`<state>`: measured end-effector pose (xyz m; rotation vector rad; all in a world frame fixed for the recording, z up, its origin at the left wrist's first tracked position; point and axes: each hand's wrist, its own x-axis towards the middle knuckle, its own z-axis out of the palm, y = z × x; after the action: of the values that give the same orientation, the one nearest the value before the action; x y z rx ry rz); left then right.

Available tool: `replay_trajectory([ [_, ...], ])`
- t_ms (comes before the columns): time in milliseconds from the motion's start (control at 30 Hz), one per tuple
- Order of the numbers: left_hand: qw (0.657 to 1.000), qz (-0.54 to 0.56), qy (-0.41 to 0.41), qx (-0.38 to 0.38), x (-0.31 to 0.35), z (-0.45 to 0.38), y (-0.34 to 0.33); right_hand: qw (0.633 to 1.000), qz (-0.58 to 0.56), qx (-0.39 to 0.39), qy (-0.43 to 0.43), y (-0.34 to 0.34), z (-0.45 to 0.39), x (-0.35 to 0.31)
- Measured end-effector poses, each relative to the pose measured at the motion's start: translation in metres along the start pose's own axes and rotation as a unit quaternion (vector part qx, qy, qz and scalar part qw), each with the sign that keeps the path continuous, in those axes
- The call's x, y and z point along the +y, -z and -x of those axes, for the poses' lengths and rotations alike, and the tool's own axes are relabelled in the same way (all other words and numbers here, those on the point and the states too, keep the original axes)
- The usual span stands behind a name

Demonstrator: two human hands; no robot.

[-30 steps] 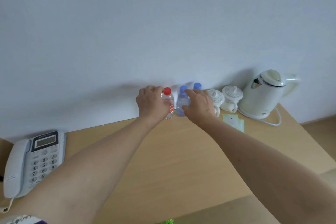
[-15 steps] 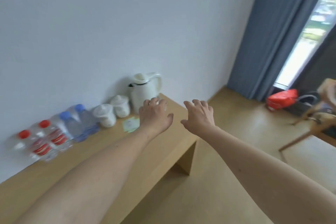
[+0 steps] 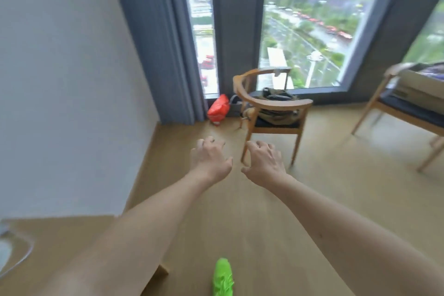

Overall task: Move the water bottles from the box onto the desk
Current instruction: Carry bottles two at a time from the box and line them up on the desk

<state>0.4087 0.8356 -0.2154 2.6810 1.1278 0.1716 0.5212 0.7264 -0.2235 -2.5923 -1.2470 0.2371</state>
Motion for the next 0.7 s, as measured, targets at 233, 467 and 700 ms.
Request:
replay_trajectory([
  [233, 0.988, 0.033, -0.142, -0.051, 0.136, -0.129, -0.064, 0.986, 0.005, 0.03, -0.161, 0.027, -0.072, 0.146],
  [467, 0.956, 0.04, -0.27, -0.105, 0.268, -0.268, -0.1, 0.955, 0.001, 0.038, -0.295, 0.075, -0.152, 0.271],
  [700, 0.921, 0.049, -0.362, -0.137, 0.384, -0.352, -0.134, 0.919, -0.029, 0.062, -0.389, 0.105, -0.192, 0.374],
])
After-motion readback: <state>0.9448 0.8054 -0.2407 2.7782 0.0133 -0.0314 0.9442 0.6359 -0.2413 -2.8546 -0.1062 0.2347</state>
